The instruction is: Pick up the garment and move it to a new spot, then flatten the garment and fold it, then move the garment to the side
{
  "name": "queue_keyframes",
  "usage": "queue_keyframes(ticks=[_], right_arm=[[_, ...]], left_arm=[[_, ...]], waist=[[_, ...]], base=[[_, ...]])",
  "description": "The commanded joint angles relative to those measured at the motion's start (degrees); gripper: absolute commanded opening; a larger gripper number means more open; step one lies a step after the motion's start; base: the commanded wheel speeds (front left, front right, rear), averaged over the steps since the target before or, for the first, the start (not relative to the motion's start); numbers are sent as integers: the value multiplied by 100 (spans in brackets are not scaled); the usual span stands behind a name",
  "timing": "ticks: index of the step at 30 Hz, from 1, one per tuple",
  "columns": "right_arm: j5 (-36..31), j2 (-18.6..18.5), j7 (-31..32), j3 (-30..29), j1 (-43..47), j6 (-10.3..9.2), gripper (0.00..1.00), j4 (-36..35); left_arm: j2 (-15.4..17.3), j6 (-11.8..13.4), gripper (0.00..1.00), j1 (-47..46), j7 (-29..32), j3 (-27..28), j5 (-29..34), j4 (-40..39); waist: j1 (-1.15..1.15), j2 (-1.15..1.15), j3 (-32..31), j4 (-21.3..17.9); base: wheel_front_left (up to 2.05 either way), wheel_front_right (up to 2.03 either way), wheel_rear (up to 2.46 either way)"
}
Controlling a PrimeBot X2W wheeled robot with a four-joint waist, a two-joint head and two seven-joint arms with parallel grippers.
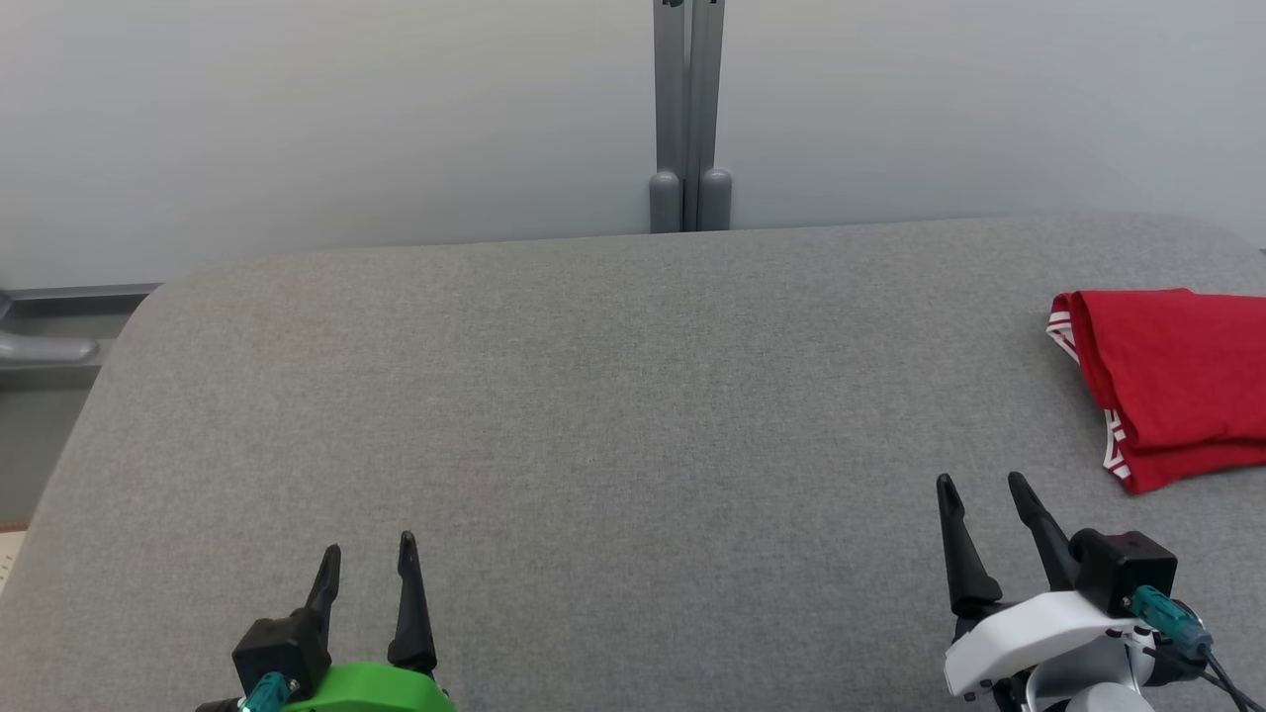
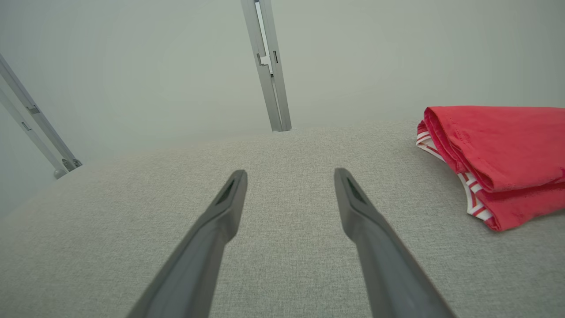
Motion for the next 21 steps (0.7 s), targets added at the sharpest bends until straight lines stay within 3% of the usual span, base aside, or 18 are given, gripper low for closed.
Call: queue_keyframes(ticks=[1,6,7,10,21], right_arm=[[-43,-10,-6,-5,24,-10,100,26],[-39,-10,5,23,54,-10,100,-2],[-25,1,2,14,2,1,0,14],[24,23,18,4,55,1,0,138],[1217,18,288,-118,-64,0,0,130]], left_arm=[[18,-24,100,-18,-16,12,30,-5],[8,-48,100,-12,-16,6,-3,10],[-8,-31,0,1,0,4,4,6],[-48,-43,0,41,34,5,-37,124],[-126,-297,0,-77,350,361,-1020,92]], waist=[[0,0,3,1],[0,0,8,5],[0,0,8,5],[0,0,10,4],[0,0,44,-3]], base=[[0,0,0],[0,0,0],[0,0,0],[0,0,0],[0,0,0]])
